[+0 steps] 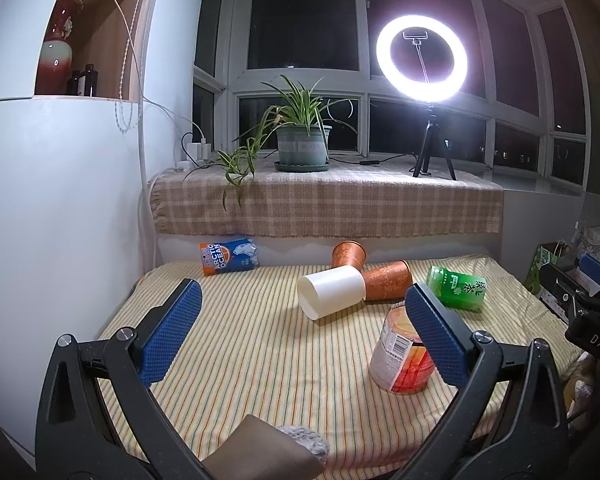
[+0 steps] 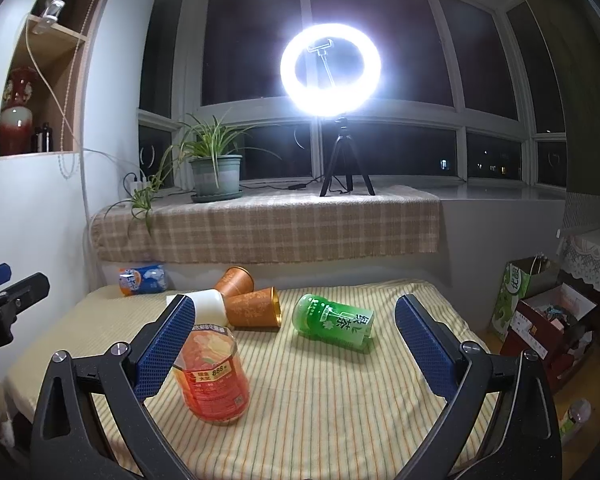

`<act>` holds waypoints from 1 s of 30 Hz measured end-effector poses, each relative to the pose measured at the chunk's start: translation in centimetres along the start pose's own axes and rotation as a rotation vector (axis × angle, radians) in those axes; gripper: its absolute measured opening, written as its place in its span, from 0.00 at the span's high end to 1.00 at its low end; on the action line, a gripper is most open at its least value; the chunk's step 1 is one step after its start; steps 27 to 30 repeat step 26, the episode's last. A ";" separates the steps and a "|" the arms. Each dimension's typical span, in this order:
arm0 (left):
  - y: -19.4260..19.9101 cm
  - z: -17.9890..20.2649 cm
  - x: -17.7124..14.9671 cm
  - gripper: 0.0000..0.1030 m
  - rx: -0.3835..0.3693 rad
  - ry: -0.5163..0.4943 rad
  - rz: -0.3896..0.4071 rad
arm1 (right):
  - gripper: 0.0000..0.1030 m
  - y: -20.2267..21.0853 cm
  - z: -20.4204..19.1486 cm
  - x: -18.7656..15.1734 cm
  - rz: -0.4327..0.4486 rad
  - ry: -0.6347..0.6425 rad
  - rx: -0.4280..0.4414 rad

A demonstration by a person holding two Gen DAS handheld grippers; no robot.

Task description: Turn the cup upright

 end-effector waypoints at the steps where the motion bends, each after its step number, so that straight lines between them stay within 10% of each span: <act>1: 0.0 0.0 0.0 0.00 0.000 0.000 0.001 | 0.03 0.0 0.0 0.0 0.000 -0.001 -0.001; 30: -0.6 -0.1 0.3 0.00 0.013 -0.003 0.013 | 0.03 -0.9 0.2 -0.7 -0.025 -0.004 -0.007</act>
Point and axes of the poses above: each gripper's, at about its wrist camera, not at the fingertips, and y roughly against the way its jaws point, z to its right, x to its top, the point moved 9 cm from there along -y, roughly the way its jaws point, and after that the axes turned 6 degrees about y, right-handed, at the moved point
